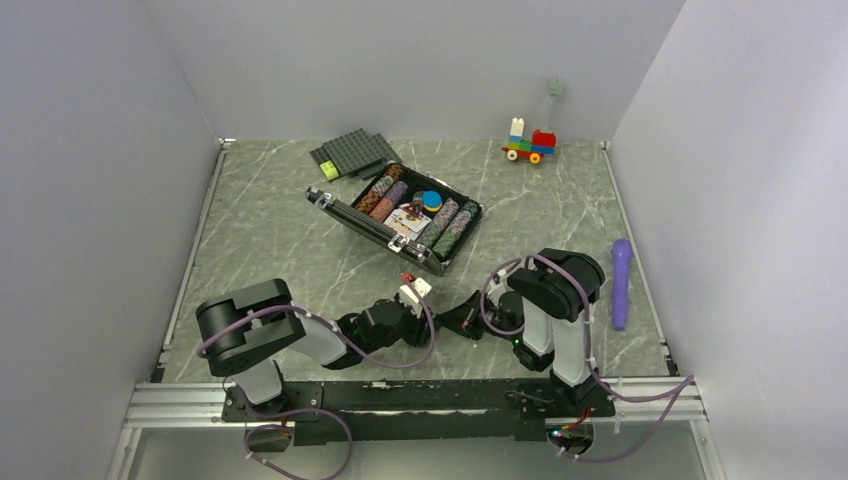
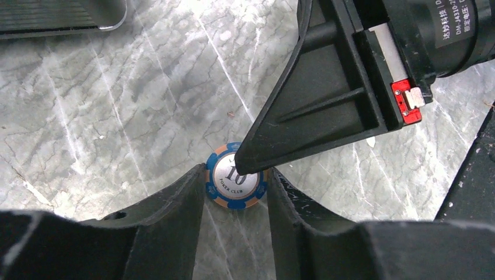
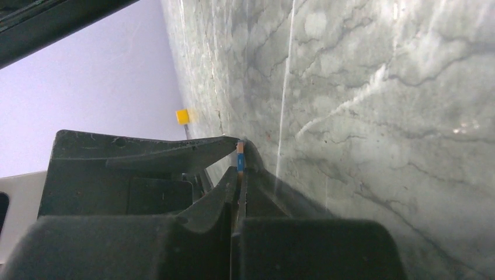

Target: Pack up texas hold em set

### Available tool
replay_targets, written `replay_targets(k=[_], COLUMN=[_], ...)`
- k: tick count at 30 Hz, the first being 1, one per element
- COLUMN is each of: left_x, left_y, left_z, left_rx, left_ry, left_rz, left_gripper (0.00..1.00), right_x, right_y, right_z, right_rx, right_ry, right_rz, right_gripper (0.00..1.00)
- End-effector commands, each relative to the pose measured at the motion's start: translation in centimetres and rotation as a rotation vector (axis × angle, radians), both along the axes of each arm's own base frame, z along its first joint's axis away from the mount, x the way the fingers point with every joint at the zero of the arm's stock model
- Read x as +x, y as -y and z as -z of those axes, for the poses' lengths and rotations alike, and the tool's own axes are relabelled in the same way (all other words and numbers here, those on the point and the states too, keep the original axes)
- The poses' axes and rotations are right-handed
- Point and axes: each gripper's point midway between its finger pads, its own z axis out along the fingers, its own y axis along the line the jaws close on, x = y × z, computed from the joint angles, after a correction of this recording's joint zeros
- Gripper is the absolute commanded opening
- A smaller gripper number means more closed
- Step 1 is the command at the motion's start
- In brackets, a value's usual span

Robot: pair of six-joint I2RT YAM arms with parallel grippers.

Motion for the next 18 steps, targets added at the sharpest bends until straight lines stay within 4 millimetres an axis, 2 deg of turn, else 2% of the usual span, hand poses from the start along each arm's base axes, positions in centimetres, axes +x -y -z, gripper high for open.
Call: replay_targets(k=[1,5,7,11,14,18], left_x=[-1.7,-1.3,-1.1,-0.7,-0.4,-0.6], left_y=[-0.9,-1.3,-1.6,-2.4,-3.2,-4.7], left_z=[2.0,0.8,-0.1,-1.6,-3.0,-5.0], left_rx=[0.076,0.078,0.076,0.088,0.095,0.07], left_ry=[-0.063,-0.042,-0.026,-0.01,-0.006,-0.044], left_rz=[0.049,0.036,0.023,0.007,-0.01,-0.023], left_gripper=[0.52,0.82,0.9,0.99,0.99,0.99], right_x=[-2.5,-2.4,-2.6,-2.4,-2.1,-1.9], right_y=[1.1,1.2,1.6,1.8,2.1,3.1], right_z=[2.3,1.7,1.6,1.0,0.2,0.3], right_rx=[-0.054,-0.039,-0.047,-0.06,-0.075,-0.147], right_ry=[-0.064,-0.036,-0.028,0.006,0.044,0.069], right_rz=[-0.034,-0.022,-0.016,-0.01,0.0,0.018], right_gripper=[0.0,0.0,0.0,0.0,0.0,0.0])
